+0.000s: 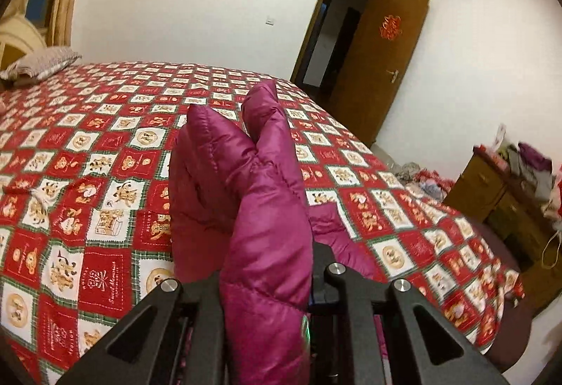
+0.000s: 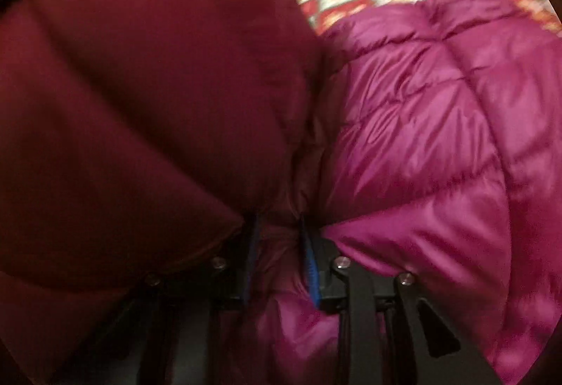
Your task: Fold large clothes
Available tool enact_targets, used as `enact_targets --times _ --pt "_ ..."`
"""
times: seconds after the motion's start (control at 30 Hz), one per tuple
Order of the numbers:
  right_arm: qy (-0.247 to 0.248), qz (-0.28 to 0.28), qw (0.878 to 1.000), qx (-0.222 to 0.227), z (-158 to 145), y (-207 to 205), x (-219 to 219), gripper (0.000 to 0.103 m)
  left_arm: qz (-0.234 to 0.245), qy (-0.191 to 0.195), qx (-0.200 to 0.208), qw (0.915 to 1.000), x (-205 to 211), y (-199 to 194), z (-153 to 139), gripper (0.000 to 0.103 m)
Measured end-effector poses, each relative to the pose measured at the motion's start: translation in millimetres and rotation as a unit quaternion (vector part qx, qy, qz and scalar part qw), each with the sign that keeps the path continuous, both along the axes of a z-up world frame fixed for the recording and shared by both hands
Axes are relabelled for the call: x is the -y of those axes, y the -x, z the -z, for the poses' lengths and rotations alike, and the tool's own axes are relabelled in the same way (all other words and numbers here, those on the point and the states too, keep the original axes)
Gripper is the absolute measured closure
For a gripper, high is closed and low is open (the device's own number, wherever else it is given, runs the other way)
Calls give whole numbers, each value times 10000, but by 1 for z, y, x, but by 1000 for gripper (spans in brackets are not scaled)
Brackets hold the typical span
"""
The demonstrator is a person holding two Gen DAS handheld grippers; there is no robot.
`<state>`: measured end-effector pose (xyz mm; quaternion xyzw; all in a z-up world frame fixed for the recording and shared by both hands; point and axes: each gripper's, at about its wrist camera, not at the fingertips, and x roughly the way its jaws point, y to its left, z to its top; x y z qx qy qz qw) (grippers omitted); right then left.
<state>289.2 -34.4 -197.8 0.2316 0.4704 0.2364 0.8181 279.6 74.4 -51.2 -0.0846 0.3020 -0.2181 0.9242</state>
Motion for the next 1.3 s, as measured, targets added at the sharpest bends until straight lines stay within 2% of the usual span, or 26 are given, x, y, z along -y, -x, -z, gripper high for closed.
enact_targets --times 0.13,0.27,0.43,0.6,0.7,0.77,0.83,0.87,1.03,1.1,1.17,1.2,1.27,1.3 --pt "-264 -164 9995 -20 -4 5 20 76 53 -455 180 9988 19 7 2 88" --pt "-416 258 9986 201 -24 20 72 76 214 -899 287 9953 50 13 10 88" --pt "101 968 9939 526 -47 47 140 74 444 -1768 402 9824 98 23 38 88" --pt "305 1366 9887 543 -49 64 179 73 670 -2157 348 9735 125 26 65 88" --pt "321 1480 9873 476 -46 69 189 72 824 -2253 314 9703 138 29 76 87" --pt "301 1668 9846 436 -45 65 194 65 985 -2319 292 9673 146 31 84 82" --pt "172 1754 9834 425 -44 63 204 35 1156 -2237 239 9675 151 33 91 66" --pt "69 1804 9825 455 -44 65 209 33 1219 -2163 256 9683 152 35 93 64" --pt "-276 1630 9848 539 -55 54 223 33 1332 -1771 181 9750 150 32 103 63" --pt "-388 1351 9883 598 -61 45 218 33 1345 -1652 144 9769 147 32 103 63" --pt "-279 1061 9927 498 -60 30 209 33 1404 -1652 158 9761 146 34 102 63" --pt "-152 910 9948 422 -57 20 202 33 1470 -1678 179 9746 145 37 100 59" --pt "-106 471 9985 263 -48 5 189 44 1619 -1731 167 9714 144 44 97 52" --pt "-45 324 9994 126 -42 -2 182 63 1761 -1777 119 9681 143 48 93 48"
